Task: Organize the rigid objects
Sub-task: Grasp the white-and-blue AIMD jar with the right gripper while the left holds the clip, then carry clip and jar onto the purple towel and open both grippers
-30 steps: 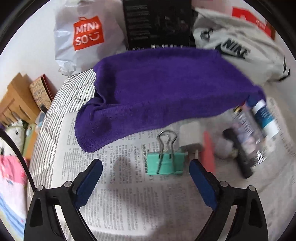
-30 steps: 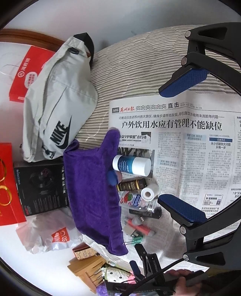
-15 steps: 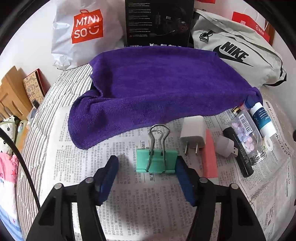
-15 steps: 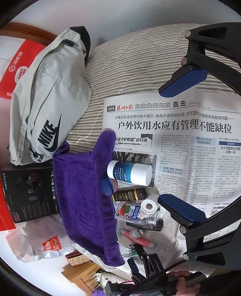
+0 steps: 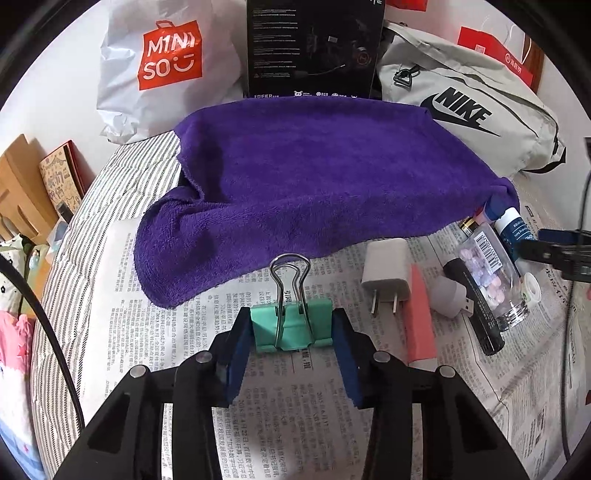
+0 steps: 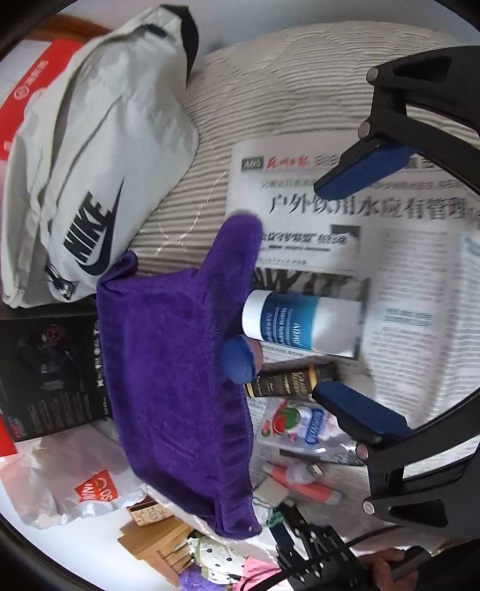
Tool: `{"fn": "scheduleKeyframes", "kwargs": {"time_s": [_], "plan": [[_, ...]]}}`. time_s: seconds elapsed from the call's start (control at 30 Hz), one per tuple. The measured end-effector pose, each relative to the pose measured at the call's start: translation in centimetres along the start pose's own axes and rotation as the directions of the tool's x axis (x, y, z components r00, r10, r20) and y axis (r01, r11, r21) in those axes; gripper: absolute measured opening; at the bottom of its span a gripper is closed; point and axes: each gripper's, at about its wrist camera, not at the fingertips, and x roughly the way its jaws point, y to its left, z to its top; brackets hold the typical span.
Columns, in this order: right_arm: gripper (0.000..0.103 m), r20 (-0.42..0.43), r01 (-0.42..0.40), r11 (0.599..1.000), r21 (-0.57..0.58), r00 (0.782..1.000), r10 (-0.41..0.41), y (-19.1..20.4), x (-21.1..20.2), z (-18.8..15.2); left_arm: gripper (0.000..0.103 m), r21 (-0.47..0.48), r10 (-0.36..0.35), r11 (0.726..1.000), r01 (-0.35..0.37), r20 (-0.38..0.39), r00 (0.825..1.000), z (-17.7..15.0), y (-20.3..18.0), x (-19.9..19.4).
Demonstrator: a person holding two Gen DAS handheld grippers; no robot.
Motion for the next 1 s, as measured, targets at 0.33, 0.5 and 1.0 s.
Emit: {"fn": "scheduleKeyframes", "kwargs": {"time_s": [0.33, 0.5, 1.0], "plan": [[0.049, -0.023, -0.021, 0.999, -0.04, 1.0, 0.02, 0.3, 3.6, 0.3, 0.04, -0.001, 0.001, 1.0, -0.001, 0.001, 1.0, 0.2, 0.5, 0.1], [0.037, -0.043, -0.06, 0.998, -0.021, 0.997, 0.059, -1.1, 3.5, 0.0, 0.041, 0.002, 0.014, 1.0, -0.014, 0.005, 1.0, 0.3, 0.3, 0.2], [0.037, 0.005, -0.08, 0.996, -0.048, 0.997, 0.081, -1.0, 3.1, -0.3, 0.039, -0.058, -0.044, 0.997, 0.044, 0.007, 0.999, -0.6, 0.7, -1.6]]}}
